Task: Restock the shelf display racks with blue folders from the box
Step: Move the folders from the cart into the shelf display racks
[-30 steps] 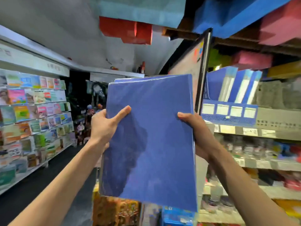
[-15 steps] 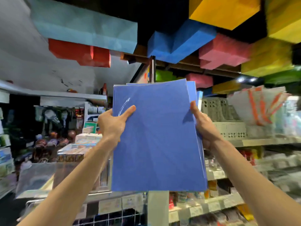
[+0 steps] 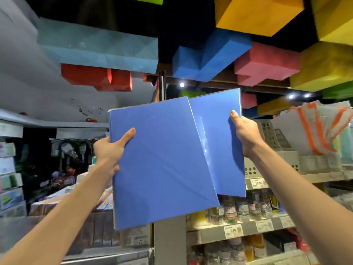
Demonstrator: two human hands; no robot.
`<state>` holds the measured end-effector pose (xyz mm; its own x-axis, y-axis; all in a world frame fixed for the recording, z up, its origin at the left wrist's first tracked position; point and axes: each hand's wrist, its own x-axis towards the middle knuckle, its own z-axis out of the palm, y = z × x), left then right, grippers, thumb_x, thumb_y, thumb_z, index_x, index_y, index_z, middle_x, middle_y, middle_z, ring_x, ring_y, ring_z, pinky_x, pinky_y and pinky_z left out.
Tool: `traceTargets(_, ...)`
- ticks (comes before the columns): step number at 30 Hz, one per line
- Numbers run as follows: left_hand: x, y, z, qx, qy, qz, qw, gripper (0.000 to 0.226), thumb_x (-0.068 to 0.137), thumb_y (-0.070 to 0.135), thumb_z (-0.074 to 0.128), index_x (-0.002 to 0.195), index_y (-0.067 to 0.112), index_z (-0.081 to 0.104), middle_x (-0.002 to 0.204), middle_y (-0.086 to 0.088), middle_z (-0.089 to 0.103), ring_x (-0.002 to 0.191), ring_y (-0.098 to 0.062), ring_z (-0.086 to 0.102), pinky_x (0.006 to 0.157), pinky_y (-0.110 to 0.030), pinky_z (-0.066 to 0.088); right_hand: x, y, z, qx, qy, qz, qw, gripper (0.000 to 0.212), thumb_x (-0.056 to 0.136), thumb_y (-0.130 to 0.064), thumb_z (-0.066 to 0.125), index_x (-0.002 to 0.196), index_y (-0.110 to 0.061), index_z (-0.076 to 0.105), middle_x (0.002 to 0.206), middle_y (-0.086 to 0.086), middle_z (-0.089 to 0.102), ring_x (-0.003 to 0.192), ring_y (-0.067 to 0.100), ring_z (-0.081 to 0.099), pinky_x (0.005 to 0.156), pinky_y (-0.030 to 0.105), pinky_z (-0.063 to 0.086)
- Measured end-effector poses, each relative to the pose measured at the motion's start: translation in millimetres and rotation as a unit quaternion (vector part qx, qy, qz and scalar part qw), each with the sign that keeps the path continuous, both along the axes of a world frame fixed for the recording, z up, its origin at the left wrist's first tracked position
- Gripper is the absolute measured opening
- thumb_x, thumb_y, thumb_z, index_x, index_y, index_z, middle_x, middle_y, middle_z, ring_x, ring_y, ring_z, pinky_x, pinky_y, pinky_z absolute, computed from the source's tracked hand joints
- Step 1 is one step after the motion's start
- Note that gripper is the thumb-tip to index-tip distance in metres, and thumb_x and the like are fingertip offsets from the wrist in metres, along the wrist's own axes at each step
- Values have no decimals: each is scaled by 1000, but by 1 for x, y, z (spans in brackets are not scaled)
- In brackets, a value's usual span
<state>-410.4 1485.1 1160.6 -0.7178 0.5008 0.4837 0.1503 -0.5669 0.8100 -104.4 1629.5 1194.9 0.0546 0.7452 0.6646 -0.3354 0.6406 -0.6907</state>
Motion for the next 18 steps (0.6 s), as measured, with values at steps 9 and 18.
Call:
traceTargets(9,24,37,13,42,16,110,993,26,72,30,91,82,14,73,90,-2,76,64,-14,71,68,-37,63,13,74,76,97,-4,-141,985,53,99,-31,57,55,-22,29,54,-8,29,47,8,25,39,18,22)
traceTargets(18,36,37,29,47,63,195,978,26,73,25,90,81,14,69,85,-3,72,67,-20,65,66,-33,55,-36,105,117,120,6,-144,982,39,100,-29,50,76,1,59,78,16,62,85,39,59,75,40,44)
